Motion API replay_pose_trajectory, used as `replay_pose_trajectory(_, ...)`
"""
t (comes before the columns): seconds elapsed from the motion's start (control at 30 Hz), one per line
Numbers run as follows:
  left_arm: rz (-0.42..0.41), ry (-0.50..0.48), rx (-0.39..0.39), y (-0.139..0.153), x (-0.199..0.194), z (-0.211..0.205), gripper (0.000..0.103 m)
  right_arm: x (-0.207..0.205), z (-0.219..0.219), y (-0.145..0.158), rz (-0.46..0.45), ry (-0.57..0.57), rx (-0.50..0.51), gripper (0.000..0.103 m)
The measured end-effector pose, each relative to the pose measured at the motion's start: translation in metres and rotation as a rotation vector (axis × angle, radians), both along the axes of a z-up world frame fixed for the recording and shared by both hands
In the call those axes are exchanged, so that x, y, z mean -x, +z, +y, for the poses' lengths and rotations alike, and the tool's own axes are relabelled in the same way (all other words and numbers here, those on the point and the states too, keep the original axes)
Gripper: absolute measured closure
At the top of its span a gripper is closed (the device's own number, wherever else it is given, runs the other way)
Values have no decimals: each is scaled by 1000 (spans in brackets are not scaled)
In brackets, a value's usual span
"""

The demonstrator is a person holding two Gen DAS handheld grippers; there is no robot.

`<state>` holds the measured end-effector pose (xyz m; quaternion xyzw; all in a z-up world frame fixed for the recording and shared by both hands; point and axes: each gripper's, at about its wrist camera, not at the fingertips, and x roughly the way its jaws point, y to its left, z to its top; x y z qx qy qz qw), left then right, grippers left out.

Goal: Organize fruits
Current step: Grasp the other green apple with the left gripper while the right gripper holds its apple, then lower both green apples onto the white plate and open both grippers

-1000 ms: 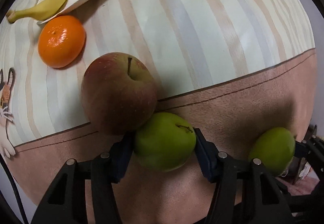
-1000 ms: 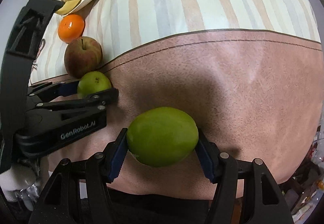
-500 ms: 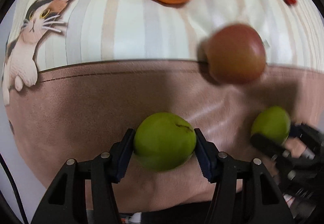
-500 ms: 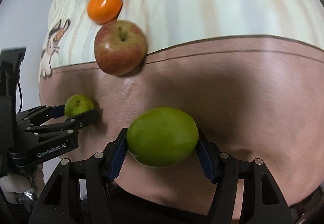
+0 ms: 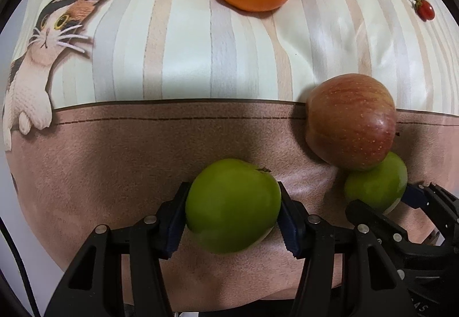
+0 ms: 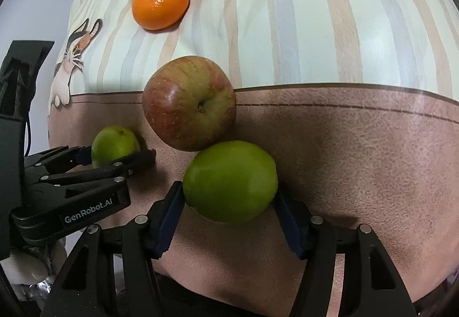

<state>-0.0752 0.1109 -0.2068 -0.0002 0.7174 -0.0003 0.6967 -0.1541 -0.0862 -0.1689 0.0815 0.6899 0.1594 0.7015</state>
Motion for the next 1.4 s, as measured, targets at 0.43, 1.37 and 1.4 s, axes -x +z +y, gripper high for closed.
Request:
replay_pose_trajectory(0.43, -58, -11, 59, 62, 3, 11, 50, 11, -23, 29, -90, -20, -18, 39)
replay_pose_trajectory(1.37, -60, -37, 231, 97, -262, 12, 50, -230, 4, 88, -311, -34, -14, 39)
replay_pose_trajectory(1.4, -46, -35, 234, 91, -267, 11, 50, -240, 6, 83, -303, -22, -4, 39)
